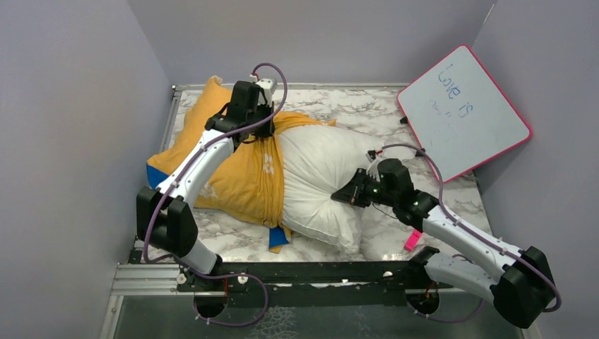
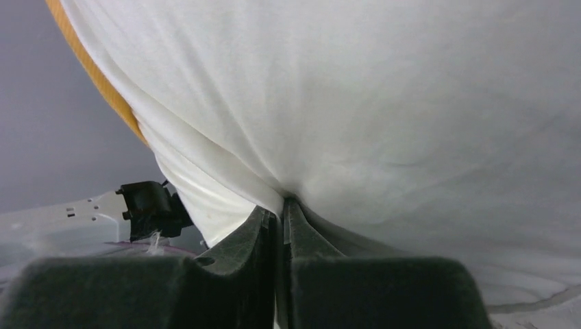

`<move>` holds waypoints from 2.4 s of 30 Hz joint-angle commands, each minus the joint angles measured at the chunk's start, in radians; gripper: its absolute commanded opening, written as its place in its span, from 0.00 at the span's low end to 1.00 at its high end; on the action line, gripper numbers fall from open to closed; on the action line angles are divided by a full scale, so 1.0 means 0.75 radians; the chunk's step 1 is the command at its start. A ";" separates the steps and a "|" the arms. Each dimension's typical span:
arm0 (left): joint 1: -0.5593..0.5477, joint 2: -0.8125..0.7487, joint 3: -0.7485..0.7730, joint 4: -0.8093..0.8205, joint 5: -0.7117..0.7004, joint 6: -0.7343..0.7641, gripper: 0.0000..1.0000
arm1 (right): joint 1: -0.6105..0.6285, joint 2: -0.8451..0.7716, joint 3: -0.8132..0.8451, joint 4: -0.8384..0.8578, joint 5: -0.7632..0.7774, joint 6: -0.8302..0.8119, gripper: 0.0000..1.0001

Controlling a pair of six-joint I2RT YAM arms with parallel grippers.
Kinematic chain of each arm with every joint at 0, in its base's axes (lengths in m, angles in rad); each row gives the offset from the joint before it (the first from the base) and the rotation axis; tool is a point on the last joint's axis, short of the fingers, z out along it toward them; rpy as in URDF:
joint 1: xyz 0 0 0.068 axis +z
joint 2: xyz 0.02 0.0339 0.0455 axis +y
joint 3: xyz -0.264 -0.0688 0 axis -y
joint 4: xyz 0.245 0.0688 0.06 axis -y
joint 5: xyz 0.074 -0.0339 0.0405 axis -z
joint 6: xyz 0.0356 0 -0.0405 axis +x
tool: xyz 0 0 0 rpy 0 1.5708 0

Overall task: Remove the pillowcase from the pillow
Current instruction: Remove the pillow from the pillowcase.

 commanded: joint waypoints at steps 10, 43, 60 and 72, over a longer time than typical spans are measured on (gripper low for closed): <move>-0.178 -0.447 -0.363 0.158 0.046 0.063 0.00 | -0.001 0.132 0.856 -0.640 0.534 -0.540 0.89; -0.198 -0.562 -0.262 0.221 0.178 0.145 0.99 | -0.120 0.550 0.908 -0.497 -0.676 -0.854 0.00; -0.184 -0.098 -0.065 -0.157 0.777 0.307 0.55 | -0.121 0.394 0.761 -0.409 -0.354 -0.758 0.00; -0.046 -0.155 -0.079 -0.132 0.350 0.305 0.00 | -0.119 0.305 0.792 -0.702 -0.163 -0.694 0.41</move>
